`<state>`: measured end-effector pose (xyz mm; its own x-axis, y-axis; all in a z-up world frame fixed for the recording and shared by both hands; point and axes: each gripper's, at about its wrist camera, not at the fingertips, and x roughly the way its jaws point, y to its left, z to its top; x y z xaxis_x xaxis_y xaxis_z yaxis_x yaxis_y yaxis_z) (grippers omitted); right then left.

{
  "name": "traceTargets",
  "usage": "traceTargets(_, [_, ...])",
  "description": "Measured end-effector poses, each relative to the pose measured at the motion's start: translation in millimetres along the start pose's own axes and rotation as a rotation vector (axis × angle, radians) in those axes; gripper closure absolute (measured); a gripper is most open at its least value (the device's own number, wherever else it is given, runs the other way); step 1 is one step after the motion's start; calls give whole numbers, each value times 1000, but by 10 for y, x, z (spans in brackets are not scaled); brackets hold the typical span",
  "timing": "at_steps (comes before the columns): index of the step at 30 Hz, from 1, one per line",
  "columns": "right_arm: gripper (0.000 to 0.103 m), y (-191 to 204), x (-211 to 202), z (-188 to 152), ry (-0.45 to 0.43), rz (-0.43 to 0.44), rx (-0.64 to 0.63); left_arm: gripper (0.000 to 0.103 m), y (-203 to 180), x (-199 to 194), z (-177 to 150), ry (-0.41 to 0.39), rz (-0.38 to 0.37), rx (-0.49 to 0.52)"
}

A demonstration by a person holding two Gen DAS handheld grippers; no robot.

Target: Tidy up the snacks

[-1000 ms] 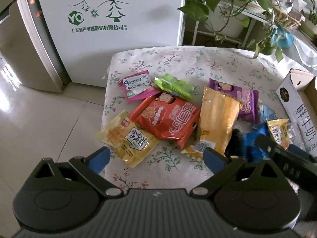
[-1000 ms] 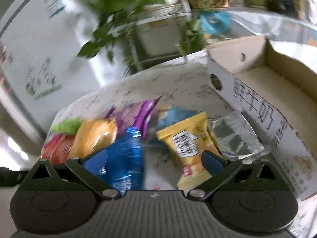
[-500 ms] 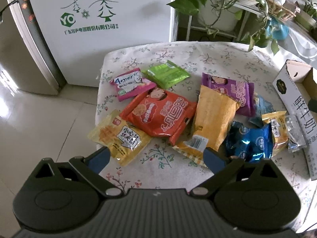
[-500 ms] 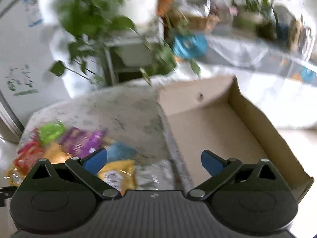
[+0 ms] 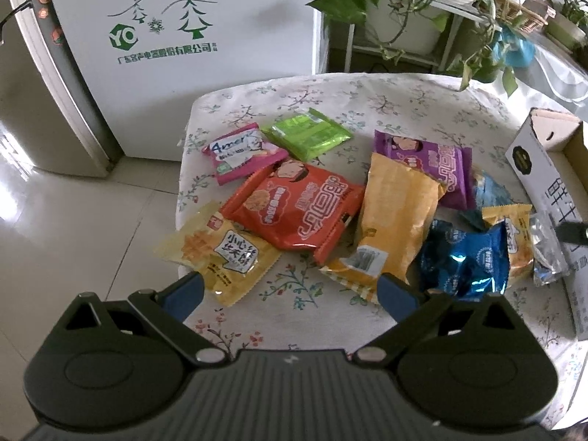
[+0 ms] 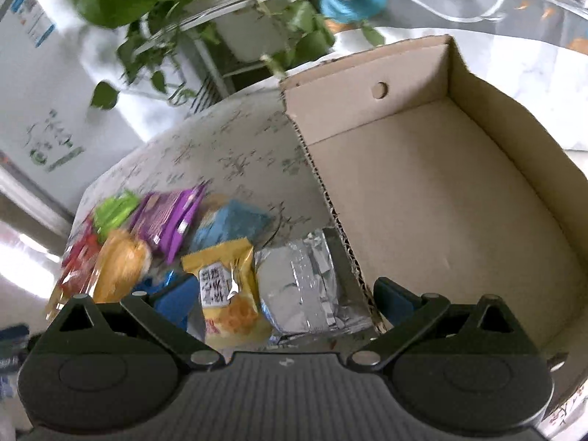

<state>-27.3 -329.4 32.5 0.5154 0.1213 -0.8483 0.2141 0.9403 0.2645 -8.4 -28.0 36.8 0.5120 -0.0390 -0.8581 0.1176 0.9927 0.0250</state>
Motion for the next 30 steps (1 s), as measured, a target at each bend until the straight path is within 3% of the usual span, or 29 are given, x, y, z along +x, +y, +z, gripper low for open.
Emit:
traceTargets(7, [0, 202, -177, -180, -10, -43, -176, 3, 41, -29, -56, -2, -13, -9])
traceTargets(12, [0, 336, -237, -289, -16, -52, -195, 3, -32, -90, -88, -15, -35, 14])
traceTargets(18, [0, 476, -446, -393, -107, -173, -202, 3, -117, -202, -149, -51, -4, 56])
traceTargets(24, [0, 698, -584, -467, -179, -255, -230, 3, -72, -284, -173, -59, 6, 26])
traceTargets(30, [0, 901, -613, -484, -191, -234, -201, 1, -53, -390, -218, -86, 4, 8])
